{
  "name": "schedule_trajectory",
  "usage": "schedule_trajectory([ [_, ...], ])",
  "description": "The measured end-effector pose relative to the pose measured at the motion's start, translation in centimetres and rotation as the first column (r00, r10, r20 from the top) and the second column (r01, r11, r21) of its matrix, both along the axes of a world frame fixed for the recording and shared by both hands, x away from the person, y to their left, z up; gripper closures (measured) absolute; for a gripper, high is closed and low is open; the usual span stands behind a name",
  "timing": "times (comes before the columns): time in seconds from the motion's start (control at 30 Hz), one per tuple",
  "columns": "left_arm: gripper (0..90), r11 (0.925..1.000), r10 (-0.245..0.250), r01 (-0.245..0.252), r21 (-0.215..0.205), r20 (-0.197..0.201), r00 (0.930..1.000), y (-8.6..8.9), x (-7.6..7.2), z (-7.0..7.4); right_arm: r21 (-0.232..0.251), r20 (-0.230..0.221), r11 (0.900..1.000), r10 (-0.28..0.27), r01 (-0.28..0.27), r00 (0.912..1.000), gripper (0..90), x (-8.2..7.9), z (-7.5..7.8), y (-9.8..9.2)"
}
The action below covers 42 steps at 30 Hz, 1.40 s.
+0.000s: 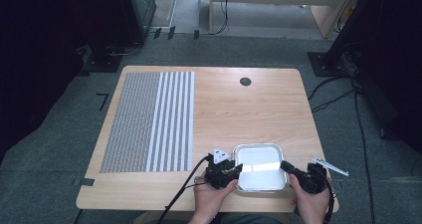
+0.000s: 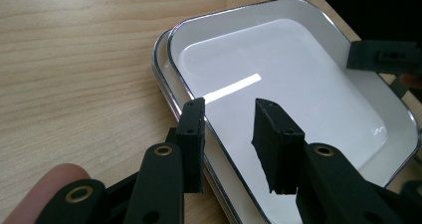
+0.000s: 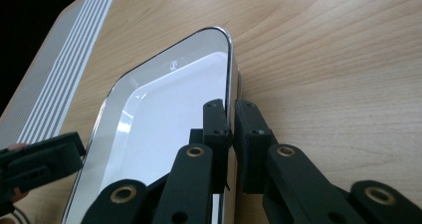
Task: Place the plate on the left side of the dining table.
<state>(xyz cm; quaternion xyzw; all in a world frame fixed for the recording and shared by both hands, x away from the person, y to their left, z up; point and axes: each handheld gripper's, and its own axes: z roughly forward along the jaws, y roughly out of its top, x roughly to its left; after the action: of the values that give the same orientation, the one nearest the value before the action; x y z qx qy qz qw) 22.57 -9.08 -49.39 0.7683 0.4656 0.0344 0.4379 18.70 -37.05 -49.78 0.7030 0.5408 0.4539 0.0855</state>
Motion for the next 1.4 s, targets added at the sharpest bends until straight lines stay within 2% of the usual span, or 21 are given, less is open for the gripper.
schedule_trajectory([
  [0.17,66.0,1.0000,0.002,-0.002,-0.002,-0.006,1.0000,-0.2,0.0,0.0,0.016,-0.005,0.999,-0.039,0.039,0.9992,86.5,-0.1,0.1,-0.4],
  [0.37,66.4,0.9999,-0.011,0.011,0.010,-0.004,0.9999,-0.7,-0.2,-0.2,0.014,0.001,0.999,-0.038,0.038,0.9993,85.6,-0.2,0.0,-0.4],
  [0.43,67.3,0.9998,-0.011,0.011,0.018,-0.006,0.9999,-0.9,-0.2,-0.3,-0.023,0.017,0.999,-0.033,0.034,0.9993,85.5,-0.3,0.2,-0.3],
  [0.53,69.0,0.9992,-0.008,0.007,0.038,0.006,1.0000,-1.2,-0.4,-0.5,-0.035,0.020,0.999,-0.040,0.040,0.9990,85.5,-0.3,0.3,-0.2],
  [0.6,69.8,0.9986,-0.010,0.010,0.053,0.014,0.9998,-1.5,-0.5,-0.7,-0.059,0.033,0.997,-0.045,0.047,0.9984,86.0,-0.4,0.4,-0.2],
  [0.77,71.3,0.9974,-0.006,0.004,0.072,0.029,0.9996,-1.8,-0.7,-0.8,-0.116,0.035,0.992,-0.036,0.040,0.9987,87.7,-0.4,0.7,0.0],
  [1.0,72.5,0.9952,0.003,-0.007,0.098,0.041,0.9992,-2.1,-0.8,-1.0,-0.127,0.027,0.991,-0.042,0.046,0.9987,86.4,-0.3,0.6,0.1],
  [1.3,74.2,0.9951,0.017,-0.020,0.097,0.028,0.9995,-2.3,-0.7,-0.9,-0.137,0.003,0.989,-0.048,0.048,0.9988,87.8,-0.2,0.8,0.2],
  [1.4,75.3,0.9957,0.018,-0.021,0.090,0.038,0.9991,-2.3,-0.7,-0.7,-0.140,-0.002,0.988,-0.065,0.064,0.9979,88.4,-0.2,0.8,0.2],
])
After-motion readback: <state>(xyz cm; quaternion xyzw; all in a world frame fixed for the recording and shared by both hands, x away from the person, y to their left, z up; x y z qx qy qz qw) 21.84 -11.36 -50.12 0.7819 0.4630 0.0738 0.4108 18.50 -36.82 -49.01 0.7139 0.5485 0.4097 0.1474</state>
